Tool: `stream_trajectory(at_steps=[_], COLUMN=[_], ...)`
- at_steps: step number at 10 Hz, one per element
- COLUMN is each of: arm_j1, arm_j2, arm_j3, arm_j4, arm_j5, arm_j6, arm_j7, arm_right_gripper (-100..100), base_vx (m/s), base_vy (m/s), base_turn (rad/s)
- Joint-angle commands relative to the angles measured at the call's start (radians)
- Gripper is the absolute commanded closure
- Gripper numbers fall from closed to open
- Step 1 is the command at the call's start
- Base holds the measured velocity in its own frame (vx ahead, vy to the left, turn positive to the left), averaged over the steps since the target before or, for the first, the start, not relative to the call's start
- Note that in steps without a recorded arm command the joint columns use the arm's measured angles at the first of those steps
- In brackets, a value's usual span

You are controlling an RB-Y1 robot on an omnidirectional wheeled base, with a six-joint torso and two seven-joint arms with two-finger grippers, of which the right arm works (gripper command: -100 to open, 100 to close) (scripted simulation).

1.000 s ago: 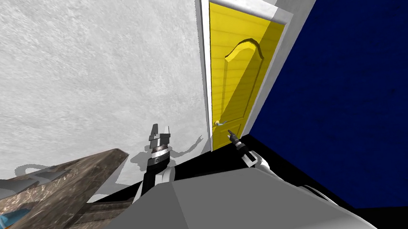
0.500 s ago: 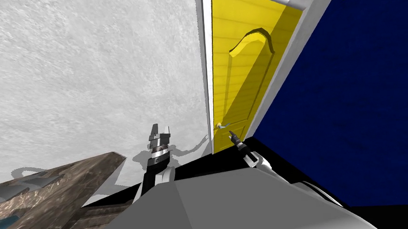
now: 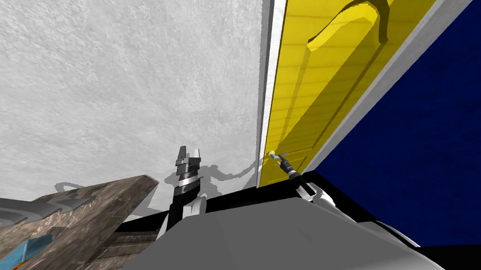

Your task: Pull the door open

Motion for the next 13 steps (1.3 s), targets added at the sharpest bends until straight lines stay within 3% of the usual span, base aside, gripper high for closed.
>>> stream_trajectory(at_steps=[1,4,6,7,12,13], arm_j1=[-0.013,0.002,0.009,0.009,0.009,0.022], arm_j2=[-0.001,-0.031,-0.031,-0.031,-0.031,-0.041], arm_j3=[-0.004,-0.037,-0.036,-0.036,-0.036,-0.033], arm_j4=[0.036,0.075,0.058,0.058,0.058,0.064], arm_j5=[-0.003,-0.027,-0.026,-0.026,-0.026,-0.020], arm_j6=[-0.021,-0.053,-0.044,-0.044,-0.044,-0.066], arm_j7=[0.005,-0.001,-0.005,-0.005,-0.005,-0.017], arm_right_gripper=[-100,-100,-100,100,100,100], base_vx=[0.048,0.125,0.077,0.000,-0.005,-0.091], base_vy=[0.032,0.017,0.006,0.000,-0.002,-0.032], base_turn=[-0.027,0.167,0.002,0.000,0.002,0.145])
